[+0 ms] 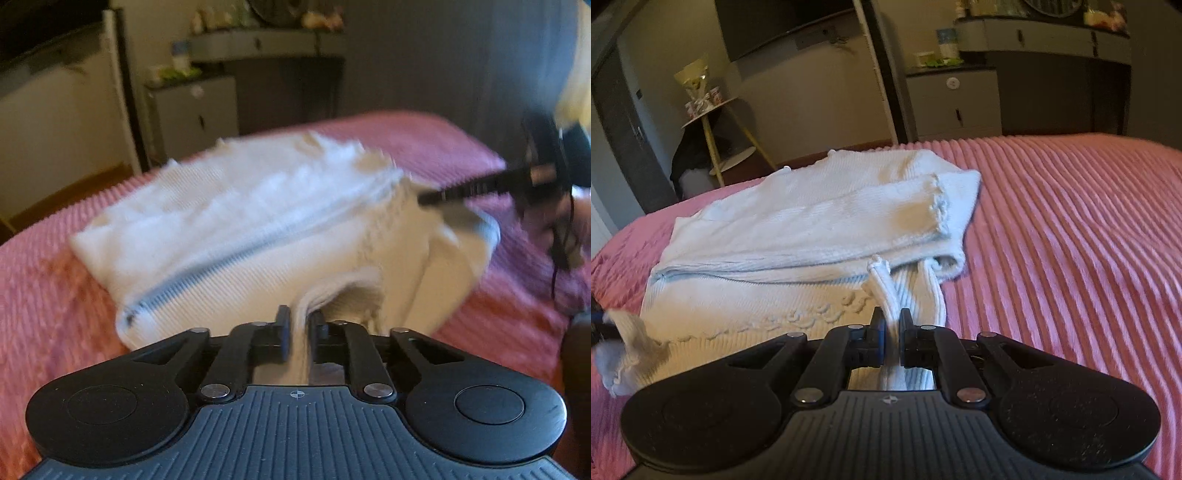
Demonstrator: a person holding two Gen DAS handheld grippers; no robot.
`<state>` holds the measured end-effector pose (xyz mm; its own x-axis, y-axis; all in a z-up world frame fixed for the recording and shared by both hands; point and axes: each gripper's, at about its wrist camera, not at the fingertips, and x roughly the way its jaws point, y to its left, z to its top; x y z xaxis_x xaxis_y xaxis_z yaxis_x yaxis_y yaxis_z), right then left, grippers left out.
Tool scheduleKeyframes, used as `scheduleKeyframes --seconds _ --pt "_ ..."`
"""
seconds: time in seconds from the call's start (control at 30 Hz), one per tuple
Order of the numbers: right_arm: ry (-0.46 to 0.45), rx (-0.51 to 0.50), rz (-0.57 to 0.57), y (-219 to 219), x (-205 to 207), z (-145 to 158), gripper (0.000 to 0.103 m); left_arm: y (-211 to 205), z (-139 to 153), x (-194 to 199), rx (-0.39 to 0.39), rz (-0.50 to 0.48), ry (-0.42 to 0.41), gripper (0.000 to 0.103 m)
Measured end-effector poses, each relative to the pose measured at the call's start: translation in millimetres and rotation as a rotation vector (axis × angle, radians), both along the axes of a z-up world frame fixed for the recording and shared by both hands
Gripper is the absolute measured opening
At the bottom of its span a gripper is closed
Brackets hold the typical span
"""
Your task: Fold small clothes
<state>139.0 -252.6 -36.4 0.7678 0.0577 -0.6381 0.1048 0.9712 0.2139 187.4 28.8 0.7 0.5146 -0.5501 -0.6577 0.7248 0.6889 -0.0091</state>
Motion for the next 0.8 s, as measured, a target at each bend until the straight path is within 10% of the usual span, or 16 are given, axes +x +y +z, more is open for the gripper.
scheduleKeyframes --seconds 0.47,0.8 --pt "-0.226 -0.005 -0.154 -13.1 24.2 60.4 0.007 46.6 66.8 39.1 -0.21 0.358 -0.158 0.01" --pt "-0.11 0.007 -0.138 -26.7 87.8 12.4 0.018 30.8 5.2 111.0 -0.152 0.522 0.055 0.019"
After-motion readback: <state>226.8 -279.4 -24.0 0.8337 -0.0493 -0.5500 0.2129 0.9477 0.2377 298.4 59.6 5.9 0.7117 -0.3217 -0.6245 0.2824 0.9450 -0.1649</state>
